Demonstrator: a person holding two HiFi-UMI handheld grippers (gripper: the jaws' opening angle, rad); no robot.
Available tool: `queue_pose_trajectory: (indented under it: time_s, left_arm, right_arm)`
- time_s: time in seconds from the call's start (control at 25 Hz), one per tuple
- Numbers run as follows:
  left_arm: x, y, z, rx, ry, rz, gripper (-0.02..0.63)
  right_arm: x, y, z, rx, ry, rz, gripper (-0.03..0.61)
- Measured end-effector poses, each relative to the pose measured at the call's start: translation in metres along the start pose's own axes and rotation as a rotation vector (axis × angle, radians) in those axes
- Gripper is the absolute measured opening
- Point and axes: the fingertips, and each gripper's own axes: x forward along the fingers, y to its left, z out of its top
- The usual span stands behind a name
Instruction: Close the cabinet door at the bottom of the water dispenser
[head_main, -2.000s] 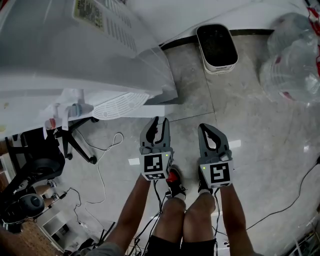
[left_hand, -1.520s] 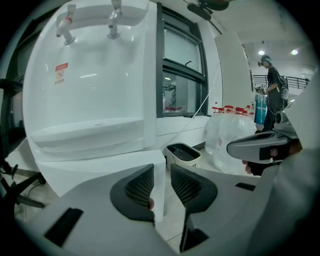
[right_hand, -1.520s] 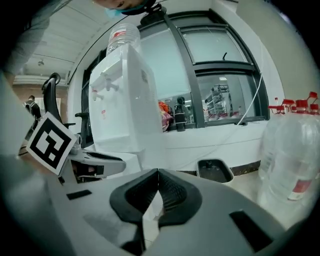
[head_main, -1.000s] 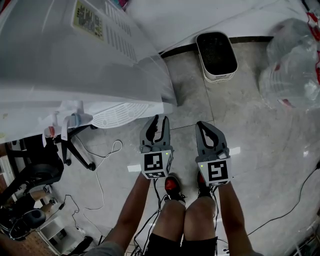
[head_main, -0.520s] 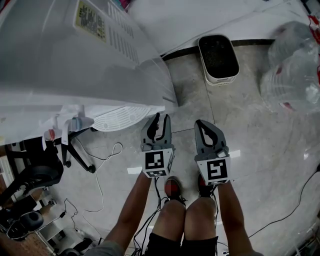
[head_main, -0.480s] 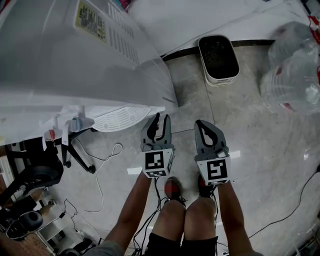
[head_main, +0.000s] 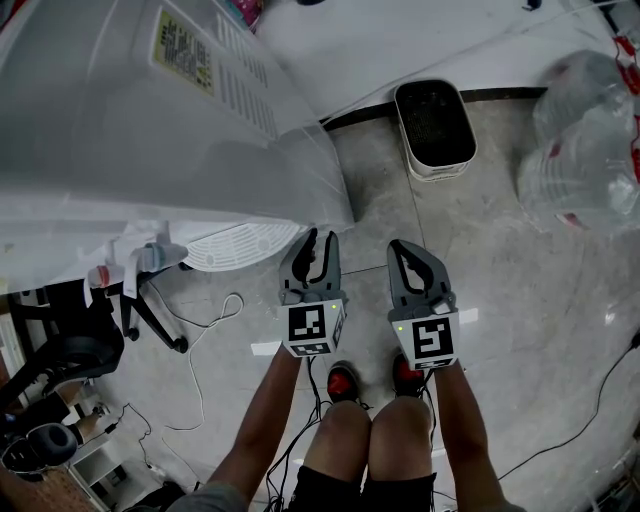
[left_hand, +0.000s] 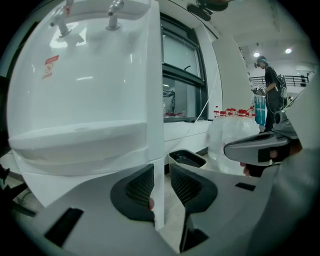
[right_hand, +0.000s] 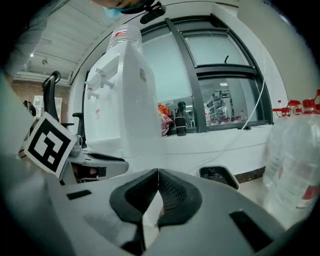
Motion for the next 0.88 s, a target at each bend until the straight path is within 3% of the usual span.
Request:
queue_pose_trajectory:
  time_s: [0.44, 0.88]
  left_arm:
    - [-0.031, -0.016, 0.016, -0.006, 0.031, -0.022, 0.121]
    - [-0.104, -0.039, 0.119, 0.009, 0.0, -0.025, 0.118]
  right_arm:
    - [-0.03, 0.002, 0.018, 0.018, 0.039, -0.012, 0.018]
    - [-0.086, 0.017, 0.122, -0.015, 0.011, 0.013, 0.018]
